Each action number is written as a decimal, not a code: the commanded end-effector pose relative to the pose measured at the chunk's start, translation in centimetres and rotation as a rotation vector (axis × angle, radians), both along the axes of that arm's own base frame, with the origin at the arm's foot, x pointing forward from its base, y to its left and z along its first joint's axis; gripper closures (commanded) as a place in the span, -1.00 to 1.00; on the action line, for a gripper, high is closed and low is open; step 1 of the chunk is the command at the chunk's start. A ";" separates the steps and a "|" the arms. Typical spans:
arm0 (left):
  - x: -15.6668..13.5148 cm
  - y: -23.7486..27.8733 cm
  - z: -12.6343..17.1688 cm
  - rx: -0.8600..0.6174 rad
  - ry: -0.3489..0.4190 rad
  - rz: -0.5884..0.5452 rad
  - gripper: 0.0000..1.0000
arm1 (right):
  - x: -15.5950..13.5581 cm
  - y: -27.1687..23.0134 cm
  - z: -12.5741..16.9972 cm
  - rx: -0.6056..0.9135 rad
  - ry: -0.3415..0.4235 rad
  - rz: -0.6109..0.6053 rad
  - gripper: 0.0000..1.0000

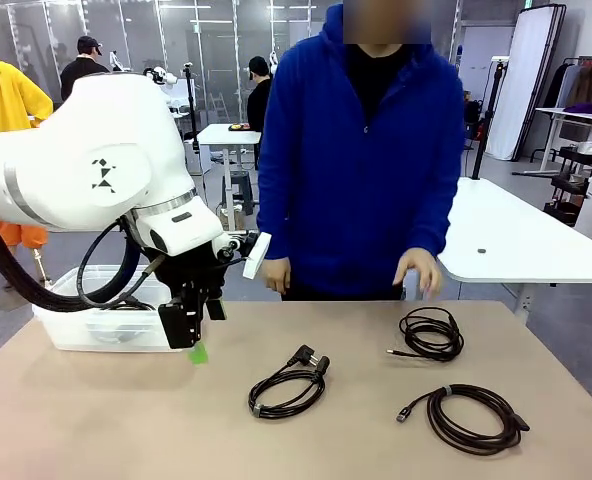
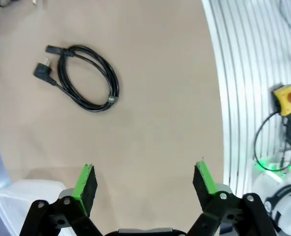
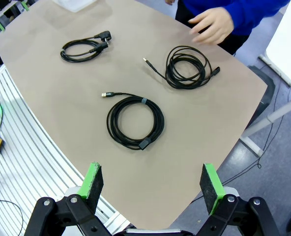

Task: Organize and store the cables.
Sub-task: Place the Power Cable into the Organizing box.

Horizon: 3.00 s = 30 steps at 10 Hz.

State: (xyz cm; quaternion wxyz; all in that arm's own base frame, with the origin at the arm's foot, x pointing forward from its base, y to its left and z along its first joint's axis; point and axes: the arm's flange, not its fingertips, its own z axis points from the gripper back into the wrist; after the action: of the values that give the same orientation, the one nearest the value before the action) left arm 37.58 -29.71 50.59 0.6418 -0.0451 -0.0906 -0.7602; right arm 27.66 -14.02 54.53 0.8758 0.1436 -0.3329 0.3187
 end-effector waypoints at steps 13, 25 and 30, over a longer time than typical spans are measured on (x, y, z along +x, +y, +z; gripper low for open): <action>4.0 -8.5 -7.3 0.093 0.019 0.011 -0.98 | -0.1 0.0 -0.2 0.001 -0.004 0.016 -1.00; 5.2 -9.6 -12.4 0.176 0.030 0.080 -0.98 | -0.1 0.0 -0.2 0.001 -0.004 0.016 -1.00; 5.7 -9.8 -15.8 0.197 0.054 0.016 -0.98 | -0.1 0.0 -0.2 0.001 -0.004 0.016 -1.00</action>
State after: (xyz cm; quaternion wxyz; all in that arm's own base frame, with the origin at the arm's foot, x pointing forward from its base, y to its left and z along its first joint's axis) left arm 43.15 -39.77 35.29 0.6616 -0.0059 0.0096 -0.7498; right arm 27.71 -14.03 54.46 0.8761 0.1443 -0.3321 0.3183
